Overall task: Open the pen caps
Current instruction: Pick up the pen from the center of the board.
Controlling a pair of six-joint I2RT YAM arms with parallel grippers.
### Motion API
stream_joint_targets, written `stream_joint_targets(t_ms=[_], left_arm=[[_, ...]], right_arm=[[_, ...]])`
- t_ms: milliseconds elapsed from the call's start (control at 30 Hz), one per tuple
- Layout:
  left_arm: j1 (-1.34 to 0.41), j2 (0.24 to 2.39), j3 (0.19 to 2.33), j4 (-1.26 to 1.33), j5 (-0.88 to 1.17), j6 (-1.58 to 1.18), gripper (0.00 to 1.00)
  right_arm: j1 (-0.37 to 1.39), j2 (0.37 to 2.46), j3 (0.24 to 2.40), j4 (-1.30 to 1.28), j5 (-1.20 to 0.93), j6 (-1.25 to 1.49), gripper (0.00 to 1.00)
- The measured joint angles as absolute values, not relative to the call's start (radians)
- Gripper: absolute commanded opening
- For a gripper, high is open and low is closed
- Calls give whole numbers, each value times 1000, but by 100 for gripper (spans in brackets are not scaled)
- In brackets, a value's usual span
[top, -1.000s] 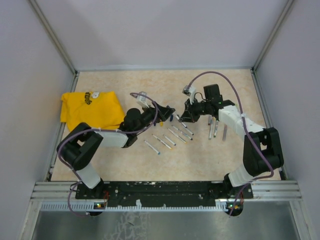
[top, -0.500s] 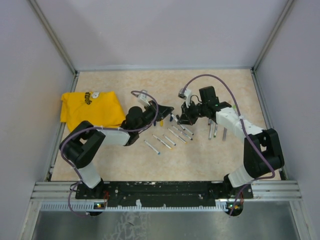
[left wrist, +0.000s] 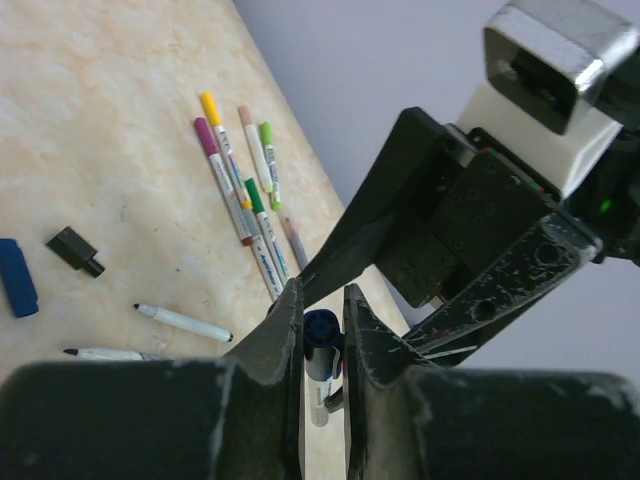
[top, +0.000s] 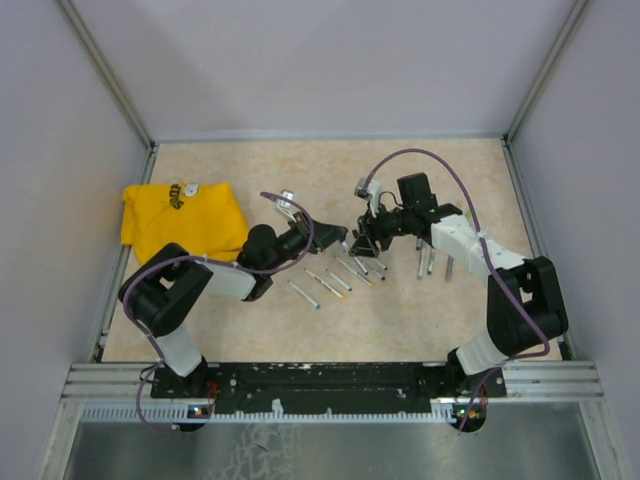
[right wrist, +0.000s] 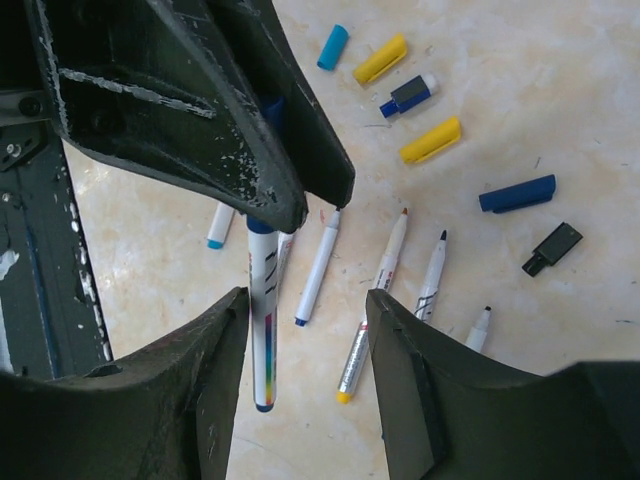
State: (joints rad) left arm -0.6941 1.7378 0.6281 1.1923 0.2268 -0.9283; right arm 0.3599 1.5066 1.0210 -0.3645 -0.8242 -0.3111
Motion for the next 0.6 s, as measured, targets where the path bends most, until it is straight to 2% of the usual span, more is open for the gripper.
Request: stream_joint_targets(t_ms=[133, 200, 267, 333, 367, 400, 467, 500, 533, 600], left_arm=[[-694, 1738, 625, 1245, 257, -935, 0], [-694, 1738, 625, 1265, 265, -939, 0], [-694, 1738, 625, 1279, 271, -939, 0], [-694, 1738, 625, 1288, 274, -939, 0], [-694, 1738, 625, 1288, 274, -936, 1], [-694, 1738, 625, 1289, 274, -937, 6], [-694, 1737, 625, 1289, 279, -928, 26], [-694, 1736, 625, 1288, 276, -926, 33], [-694, 1734, 625, 1281, 274, -922, 38], [-694, 1725, 625, 1259, 273, -919, 41]], right_arm=[[366, 1512, 1021, -365, -849, -310, 50], [379, 1517, 1021, -366, -857, -311, 45], [397, 1523, 1021, -367, -862, -313, 28], [416, 1533, 1021, -371, -867, -313, 4], [420, 1535, 1021, -376, -869, -315, 0], [425, 1536, 1021, -384, -862, -306, 0], [425, 1536, 1021, -387, -862, -301, 0], [424, 1536, 1021, -386, -860, -301, 0], [425, 1536, 1021, -387, -858, -295, 0], [426, 1535, 1021, -381, -838, -292, 0]])
